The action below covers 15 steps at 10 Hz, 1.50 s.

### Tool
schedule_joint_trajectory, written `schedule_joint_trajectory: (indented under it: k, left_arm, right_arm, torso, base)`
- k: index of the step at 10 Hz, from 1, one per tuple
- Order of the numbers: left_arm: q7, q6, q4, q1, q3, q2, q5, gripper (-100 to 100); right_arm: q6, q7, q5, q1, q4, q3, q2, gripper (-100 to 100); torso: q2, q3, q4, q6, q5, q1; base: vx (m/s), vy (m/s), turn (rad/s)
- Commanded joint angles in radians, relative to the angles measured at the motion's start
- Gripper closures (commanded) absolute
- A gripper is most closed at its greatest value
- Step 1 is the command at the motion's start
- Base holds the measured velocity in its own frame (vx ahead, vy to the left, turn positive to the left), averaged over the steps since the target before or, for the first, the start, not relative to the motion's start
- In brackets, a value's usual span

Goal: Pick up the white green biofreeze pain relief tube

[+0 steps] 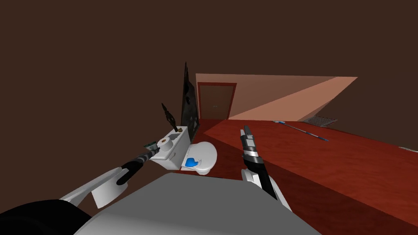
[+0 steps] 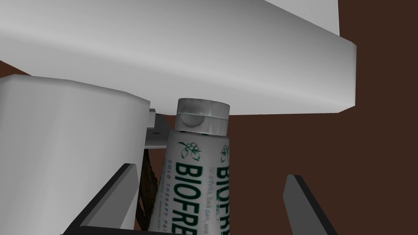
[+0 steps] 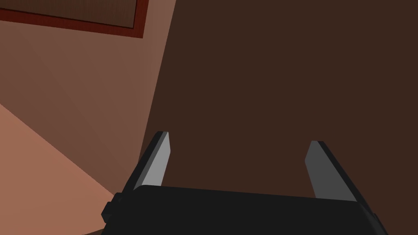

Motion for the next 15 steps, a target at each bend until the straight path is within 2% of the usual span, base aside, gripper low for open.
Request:
schedule_joint_trajectory:
  k: [1, 2, 3, 7, 8, 9, 15]
  left_arm:
    - [0.033, 0.002, -0.048, 0.033, -0.006, -0.008, -0.048, -100]
    - [0.018, 0.001, -0.032, 0.025, -0.001, -0.004, -0.029, -100]
    - [0.023, 0.002, -0.036, 0.028, -0.001, -0.005, -0.032, 100]
    - [0.022, 0.000, -0.037, 0.027, -0.002, -0.005, -0.032, 100]
    - [0.022, 0.000, -0.037, 0.027, -0.001, -0.005, -0.032, 0]
    - [-0.009, 0.000, 0.013, -0.011, 0.001, 0.004, 0.015, 100]
    - [-0.132, -0.009, 0.199, -0.144, 0.023, 0.038, 0.197, 100]
  right_arm:
    - [0.000, 0.000, 0.000, 0.000, 0.000, 0.000, 0.000, 0]
    - [0.000, 0.000, 0.000, 0.000, 0.000, 0.000, 0.000, 0]
    - [0.000, 0.000, 0.000, 0.000, 0.000, 0.000, 0.000, 0]
    - [0.000, 0.000, 0.000, 0.000, 0.000, 0.000, 0.000, 0]
    - [0.000, 0.000, 0.000, 0.000, 0.000, 0.000, 0.000, 0]
    - [0.000, 0.000, 0.000, 0.000, 0.000, 0.000, 0.000, 0]
    - [0.000, 0.000, 0.000, -0.001, 0.000, 0.000, 0.000, 0]
  torso:
    - [0.000, 0.000, 0.000, 0.000, 0.000, 0.000]
    - [-0.001, -0.001, 0.000, 0.000, 0.000, 0.000]
    - [0.001, 0.001, 0.000, 0.001, 0.000, 0.000]
    - [0.005, 0.003, 0.001, 0.000, 0.000, 0.000]
    - [0.005, 0.003, 0.001, 0.000, 0.000, 0.000]
    - [0.005, 0.003, 0.001, 0.000, 0.000, 0.000]
    - [0.013, 0.006, 0.001, 0.003, 0.004, 0.000]
  base:
    - [0.128, 0.035, 0.177]
    - [0.060, 0.014, 0.038]
    - [0.009, 0.001, -0.014]
    - [0.000, 0.000, 0.000]
    - [0.000, 0.000, 0.000]
    - [-0.113, -0.024, -0.236]
    - [-0.175, -0.059, -0.179]
